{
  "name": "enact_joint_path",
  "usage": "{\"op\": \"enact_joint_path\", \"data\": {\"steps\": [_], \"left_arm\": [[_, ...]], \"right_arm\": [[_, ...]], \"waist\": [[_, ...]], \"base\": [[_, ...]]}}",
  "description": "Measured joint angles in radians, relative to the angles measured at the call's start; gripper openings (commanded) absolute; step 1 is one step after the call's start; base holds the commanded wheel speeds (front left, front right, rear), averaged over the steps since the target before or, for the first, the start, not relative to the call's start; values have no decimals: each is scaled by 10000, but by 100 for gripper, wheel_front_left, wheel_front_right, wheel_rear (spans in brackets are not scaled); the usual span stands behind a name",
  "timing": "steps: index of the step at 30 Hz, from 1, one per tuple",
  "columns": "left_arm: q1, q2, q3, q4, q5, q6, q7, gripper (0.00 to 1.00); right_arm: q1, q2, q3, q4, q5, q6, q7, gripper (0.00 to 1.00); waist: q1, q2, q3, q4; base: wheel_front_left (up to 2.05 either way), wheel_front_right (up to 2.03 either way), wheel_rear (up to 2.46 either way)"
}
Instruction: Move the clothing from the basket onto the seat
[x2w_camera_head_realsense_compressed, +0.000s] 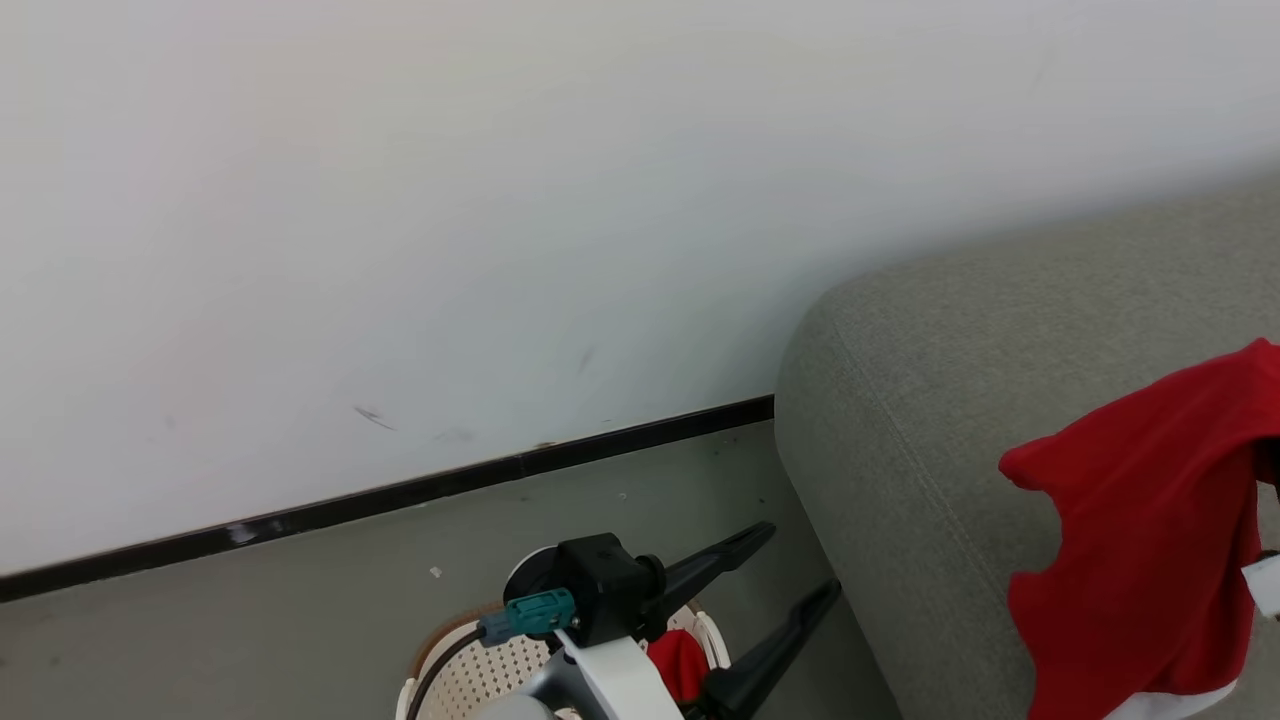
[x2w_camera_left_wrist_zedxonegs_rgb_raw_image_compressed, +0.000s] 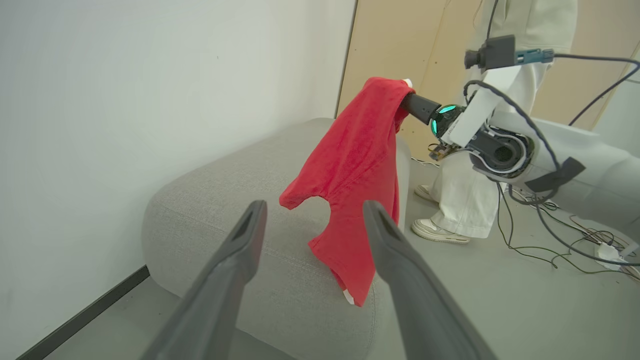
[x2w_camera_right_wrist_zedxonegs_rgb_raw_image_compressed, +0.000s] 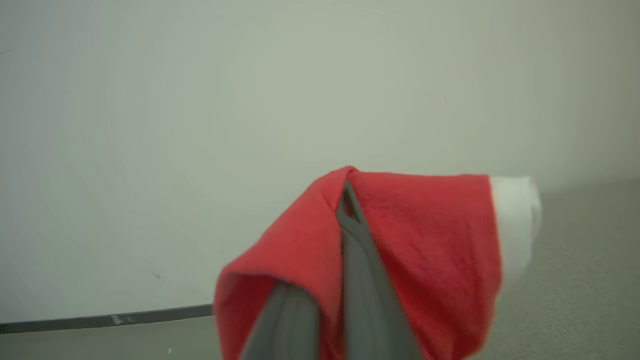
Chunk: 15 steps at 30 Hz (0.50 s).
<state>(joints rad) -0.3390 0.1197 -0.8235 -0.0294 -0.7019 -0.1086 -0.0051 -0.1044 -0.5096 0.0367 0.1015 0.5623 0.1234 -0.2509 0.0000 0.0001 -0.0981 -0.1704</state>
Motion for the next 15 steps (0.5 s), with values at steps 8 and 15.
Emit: {"op": "enact_joint_path", "data": {"steps": [8,15], "left_arm": [[-1,-182,-274,178,169,-10,-374,100],[0,-173,-267,366,268,-10,-625,100]], "right_arm": [[770,180,-430,-635,-102,0,-2,0],[686,309,355,-972,38,0,50,0]], "waist": [[0,0,67,-626],[0,0,205,-1093]], "base": [[0,0,0],[0,0,0]]}}
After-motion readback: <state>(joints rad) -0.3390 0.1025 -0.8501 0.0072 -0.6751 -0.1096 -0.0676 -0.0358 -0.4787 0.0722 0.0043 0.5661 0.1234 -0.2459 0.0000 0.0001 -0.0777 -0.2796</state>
